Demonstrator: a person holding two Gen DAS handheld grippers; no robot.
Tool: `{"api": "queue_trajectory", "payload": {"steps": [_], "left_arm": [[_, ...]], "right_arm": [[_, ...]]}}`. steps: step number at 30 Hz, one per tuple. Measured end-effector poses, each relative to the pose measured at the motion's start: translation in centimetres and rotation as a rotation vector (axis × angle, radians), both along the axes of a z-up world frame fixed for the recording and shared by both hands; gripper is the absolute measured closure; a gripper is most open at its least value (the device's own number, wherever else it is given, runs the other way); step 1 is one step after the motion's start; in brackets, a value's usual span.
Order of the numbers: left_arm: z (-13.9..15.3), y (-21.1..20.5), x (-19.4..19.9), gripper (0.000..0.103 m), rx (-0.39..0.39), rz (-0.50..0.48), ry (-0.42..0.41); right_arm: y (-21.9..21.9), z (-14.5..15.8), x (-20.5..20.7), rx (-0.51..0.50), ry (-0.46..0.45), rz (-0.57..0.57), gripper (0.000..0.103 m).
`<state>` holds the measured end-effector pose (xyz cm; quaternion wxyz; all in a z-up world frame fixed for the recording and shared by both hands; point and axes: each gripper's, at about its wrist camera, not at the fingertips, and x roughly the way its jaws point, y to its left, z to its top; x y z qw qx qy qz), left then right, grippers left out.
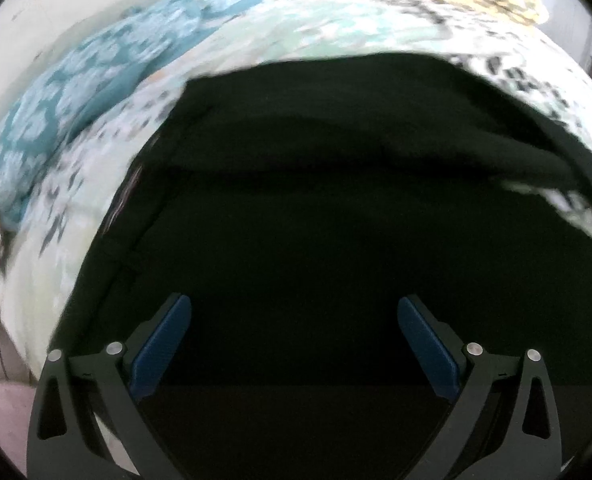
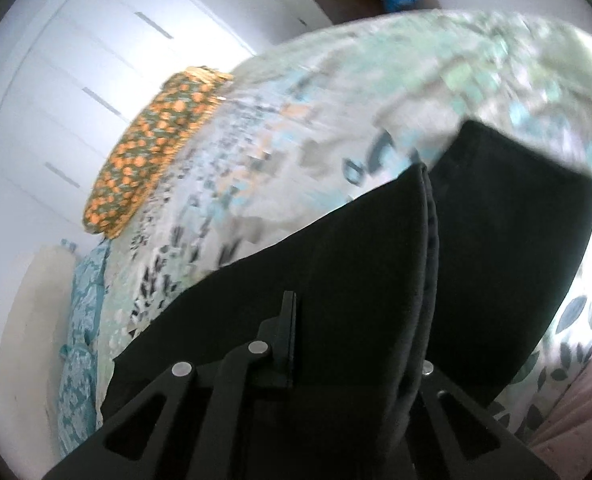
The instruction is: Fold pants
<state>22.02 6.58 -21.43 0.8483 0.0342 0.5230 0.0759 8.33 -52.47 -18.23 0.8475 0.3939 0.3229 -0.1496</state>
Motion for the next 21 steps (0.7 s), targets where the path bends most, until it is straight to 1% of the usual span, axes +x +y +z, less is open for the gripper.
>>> {"api": "queue_trajectory", "payload": {"steps": [2, 3, 4, 6, 8, 10, 11, 12, 13, 14, 15, 17, 20, 21], "left_arm": [[0.9, -1.5, 1.6, 0.000, 0.007, -0.056, 0.003], [1.4, -2.3, 2.8, 0.000, -0.010, -0.089, 0.012], [1.9, -3.1, 4.3, 0.000, -0.041, -0.118, 0.018], [3.1, -4.2, 7.3, 0.000, -0.101, -0.143, 0.014], [4.2, -5.1, 10.7, 0.000, -0.190, -0.148, 0.019], [4.6, -5.7, 14.3, 0.000, -0.320, -0.124, 0.042], [4.4, -5.8, 16.1, 0.000, -0.405, -0.104, 0.066], [4.0, -6.0, 17.3, 0.000, -0.467, -0.084, 0.087], [3.5, -6.0, 18.3, 0.000, -0.525, -0.046, 0.108], [2.8, -6.0, 19.1, 0.000, -0.558, -0.007, 0.120], [2.1, -5.9, 19.6, 0.000, -0.581, 0.034, 0.128], [0.6, -5.8, 20.4, 0.001, -0.601, 0.100, 0.152], [-0.3, -6.0, 21.0, 0.002, -0.597, 0.138, 0.154], [-0.3, -6.0, 21.0, 0.006, -0.594, 0.142, 0.145]], "right_arm": [[0.4, 0.7, -0.1, -0.019, -0.016, 0.016, 0.098], [0.5, 1.0, -0.1, -0.031, -0.024, 0.024, 0.098], [0.6, 1.3, -0.2, -0.038, -0.032, 0.029, 0.098], [0.8, 1.8, -0.2, -0.049, -0.049, 0.041, 0.098], [1.0, 2.3, -0.1, -0.067, -0.063, 0.052, 0.098], [1.3, 3.1, -0.1, -0.093, -0.078, 0.068, 0.098], [1.4, 3.5, -0.2, -0.105, -0.086, 0.075, 0.098], [1.5, 3.9, -0.3, -0.118, -0.095, 0.083, 0.098], [1.6, 4.3, -0.5, -0.127, -0.105, 0.090, 0.098], [1.6, 4.6, -0.4, -0.132, -0.112, 0.095, 0.098], [1.7, 5.0, -0.5, -0.138, -0.121, 0.101, 0.098], [1.8, 5.8, -0.8, -0.146, -0.140, 0.111, 0.098], [2.0, 6.8, -1.1, -0.144, -0.169, 0.132, 0.098], [2.0, 7.1, -1.3, -0.139, -0.179, 0.140, 0.098]]}}
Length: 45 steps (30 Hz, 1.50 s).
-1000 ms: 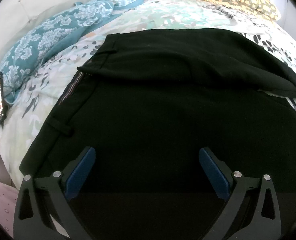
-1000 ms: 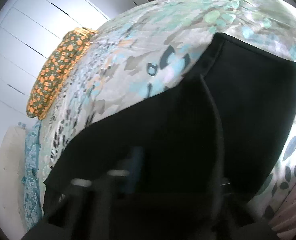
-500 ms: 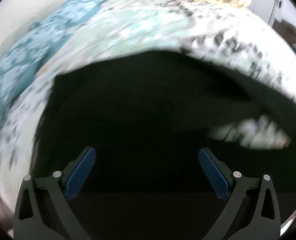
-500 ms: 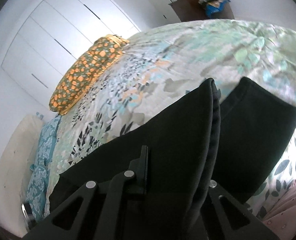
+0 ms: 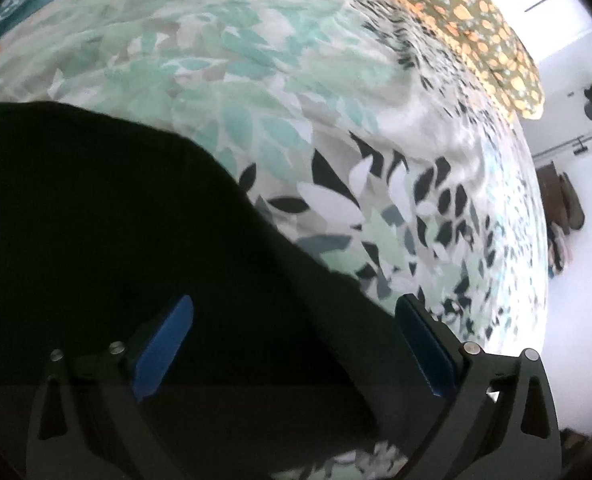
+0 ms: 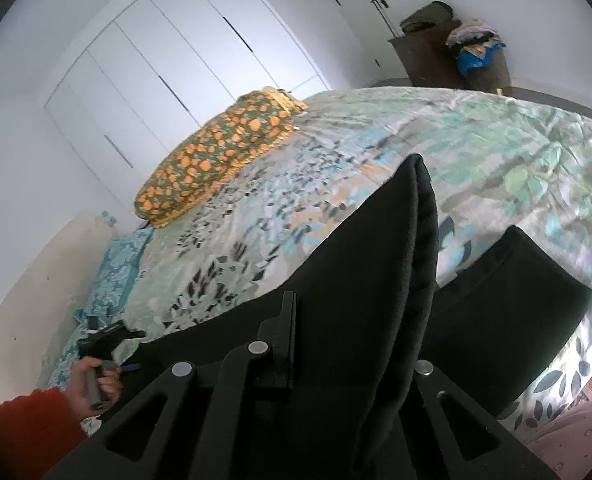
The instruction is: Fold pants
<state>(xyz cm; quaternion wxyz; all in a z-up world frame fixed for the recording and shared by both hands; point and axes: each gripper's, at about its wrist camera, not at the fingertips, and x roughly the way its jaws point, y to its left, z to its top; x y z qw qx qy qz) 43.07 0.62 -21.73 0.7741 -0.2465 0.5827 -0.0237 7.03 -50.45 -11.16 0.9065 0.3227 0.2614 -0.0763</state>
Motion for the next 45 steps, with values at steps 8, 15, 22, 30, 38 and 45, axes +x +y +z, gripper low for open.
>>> {"api": "queue_trajectory", "payload": {"steps": [8, 15, 22, 30, 38, 45], "left_arm": [[-0.7, 1.2, 0.5, 0.082, -0.089, 0.051, -0.002], [5.3, 4.3, -3.3, 0.096, -0.230, 0.153, -0.144], [13.2, 7.2, -17.9, 0.096, -0.137, 0.070, -0.364], [2.4, 4.0, -26.7, 0.097, 0.027, -0.051, -0.073], [2.6, 3.1, -26.5, 0.097, 0.034, -0.092, -0.070], [2.1, 3.8, -27.3, 0.097, 0.024, -0.084, -0.068]], "right_arm": [[-1.5, 2.9, -1.8, 0.064, -0.084, 0.021, 0.098], [-5.6, 3.6, 1.4, 0.098, -0.064, 0.037, 0.098], [-9.9, -0.7, 4.9, 0.214, 0.187, 0.079, 0.098], [-10.5, -10.9, 2.5, 0.272, 0.567, 0.028, 0.093], [-11.8, -10.6, 1.2, 0.357, 0.470, 0.077, 0.041], [-13.4, -10.8, 0.5, 0.448, 0.459, 0.044, 0.066]]}}
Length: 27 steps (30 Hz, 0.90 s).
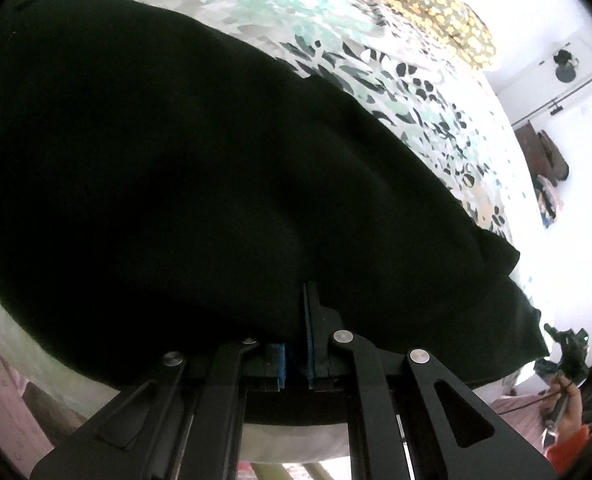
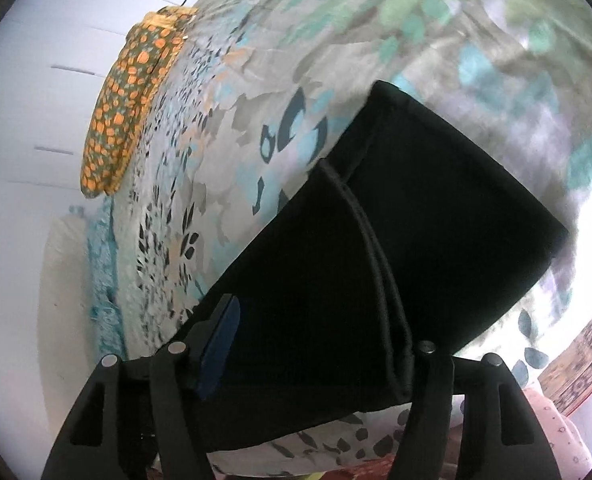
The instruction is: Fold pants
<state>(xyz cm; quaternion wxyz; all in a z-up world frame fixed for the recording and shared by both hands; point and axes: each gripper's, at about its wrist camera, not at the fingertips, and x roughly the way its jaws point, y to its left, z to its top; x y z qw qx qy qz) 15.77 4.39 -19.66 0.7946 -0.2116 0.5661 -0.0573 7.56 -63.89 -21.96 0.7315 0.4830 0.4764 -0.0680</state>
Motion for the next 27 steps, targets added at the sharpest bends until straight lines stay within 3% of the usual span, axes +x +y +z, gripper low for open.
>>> {"api": "queue_trajectory", "payload": {"steps": [1, 5, 7, 12, 15, 17, 21, 22, 24, 25, 26, 27], "left_arm": [[0.1, -0.1, -0.1, 0.097, 0.004, -0.004, -0.005], [0.9, -0.9, -0.7, 0.097, -0.011, -0.051, -0.017], [1.2, -1.9, -1.1, 0.097, 0.001, -0.096, -0.028], [0.6, -2.8, -1.3, 0.097, 0.000, -0.124, -0.011], [0.1, -2.3, -1.4, 0.097, -0.025, -0.109, 0.006], [0.1, -2.2, -1.5, 0.097, -0.027, -0.112, 0.009], [-0.1, -2.3, -1.7, 0.097, -0.014, -0.123, 0.012], [-0.2, -2.4, -1.7, 0.097, -0.014, -0.123, 0.014], [-0.3, -2.4, -1.6, 0.097, -0.013, -0.123, 0.015], [-0.4, -2.5, -1.5, 0.097, -0.012, -0.124, 0.017], [-0.4, -2.6, -1.5, 0.097, -0.011, -0.124, 0.018], [-0.5, -2.6, -1.5, 0.097, -0.010, -0.124, 0.019]], "right_arm": [[0.0, 0.3, 0.2, -0.035, 0.021, 0.029, 0.094], [0.0, 1.9, 1.4, -0.194, 0.102, 0.179, 0.094], [-0.2, 1.5, 1.7, -0.265, 0.190, 0.264, 0.092], [-1.4, 1.1, 1.3, -0.219, 0.163, 0.249, 0.088], [-2.5, 1.1, 0.7, -0.173, 0.133, 0.200, 0.075], [-3.5, 1.4, 0.0, -0.143, 0.104, 0.146, 0.046], [-5.2, 1.4, -0.4, -0.048, 0.041, 0.067, 0.045], [-5.4, 1.3, -0.3, -0.023, 0.028, 0.078, 0.048], [-5.1, 0.8, 0.3, -0.011, 0.042, 0.143, 0.069], [-4.8, 0.5, 0.6, -0.028, 0.074, 0.170, 0.086], [-4.6, 0.7, 0.9, -0.083, 0.106, 0.196, 0.097], [-4.1, 1.3, 1.3, -0.164, 0.119, 0.234, 0.098]]}}
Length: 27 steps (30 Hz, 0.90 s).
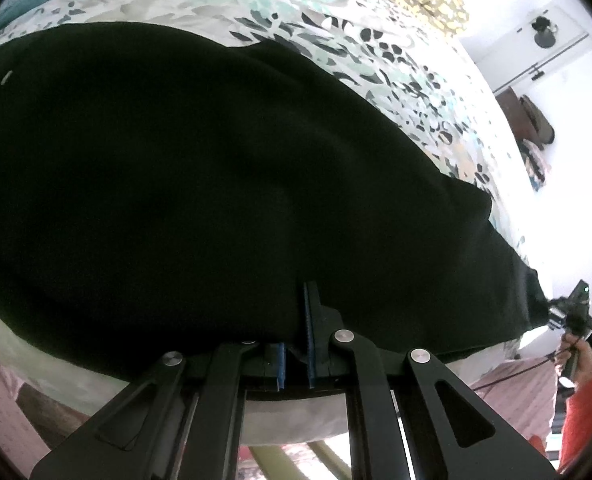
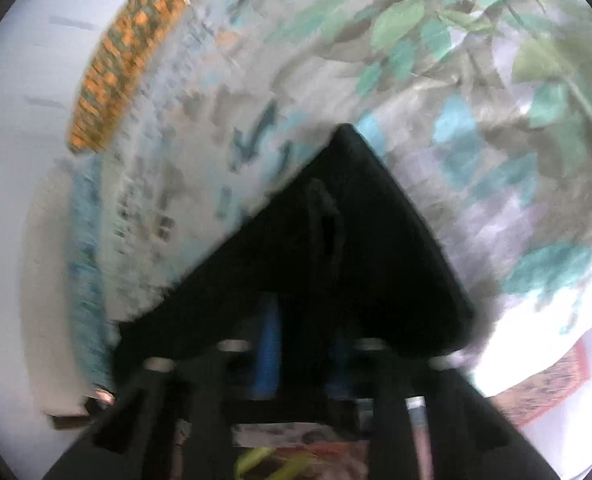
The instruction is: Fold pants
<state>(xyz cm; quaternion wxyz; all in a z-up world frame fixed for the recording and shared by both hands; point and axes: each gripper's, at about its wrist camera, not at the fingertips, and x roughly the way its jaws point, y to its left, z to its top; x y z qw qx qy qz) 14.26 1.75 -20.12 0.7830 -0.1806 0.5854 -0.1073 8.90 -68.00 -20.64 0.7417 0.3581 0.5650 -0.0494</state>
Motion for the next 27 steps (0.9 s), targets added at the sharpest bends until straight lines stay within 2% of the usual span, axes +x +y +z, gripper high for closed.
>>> {"api": "queue_trajectory", "payload": {"steps": [2, 4, 6, 8, 10, 14, 19, 27], "left_arm": [[0.0, -0.2, 0.0, 0.096, -0.011, -0.003, 0.002], [0.3, -0.7, -0.3, 0.096, -0.010, -0.017, -0.009], [0.1, -1.6, -0.6, 0.095, 0.007, -0.048, -0.011], [-0.4, -2.4, -0.7, 0.095, 0.017, -0.072, 0.005], [-0.6, -2.9, -0.8, 0.095, 0.018, -0.077, 0.016], [-0.4, -2.6, -1.1, 0.095, 0.001, -0.074, 0.017], [-0.4, -2.5, -1.2, 0.095, -0.005, -0.070, 0.032], [0.1, -2.4, -1.8, 0.096, -0.025, -0.082, 0.032]], "right_arm": [[1.2, 2.4, 0.6, -0.157, -0.040, 0.069, 0.098], [2.9, 5.1, 0.9, -0.335, -0.121, 0.157, 0.098], [3.2, 5.1, 1.4, -0.415, -0.099, 0.193, 0.098], [2.4, 3.1, 1.8, -0.423, -0.013, 0.189, 0.098], [1.7, 1.7, 1.7, -0.403, 0.036, 0.172, 0.098], [1.2, 1.6, 1.4, -0.401, 0.049, 0.156, 0.097], [1.3, 0.8, 1.6, -0.413, 0.109, 0.153, 0.097], [1.9, 0.6, 1.8, -0.451, 0.135, 0.170, 0.097]]}}
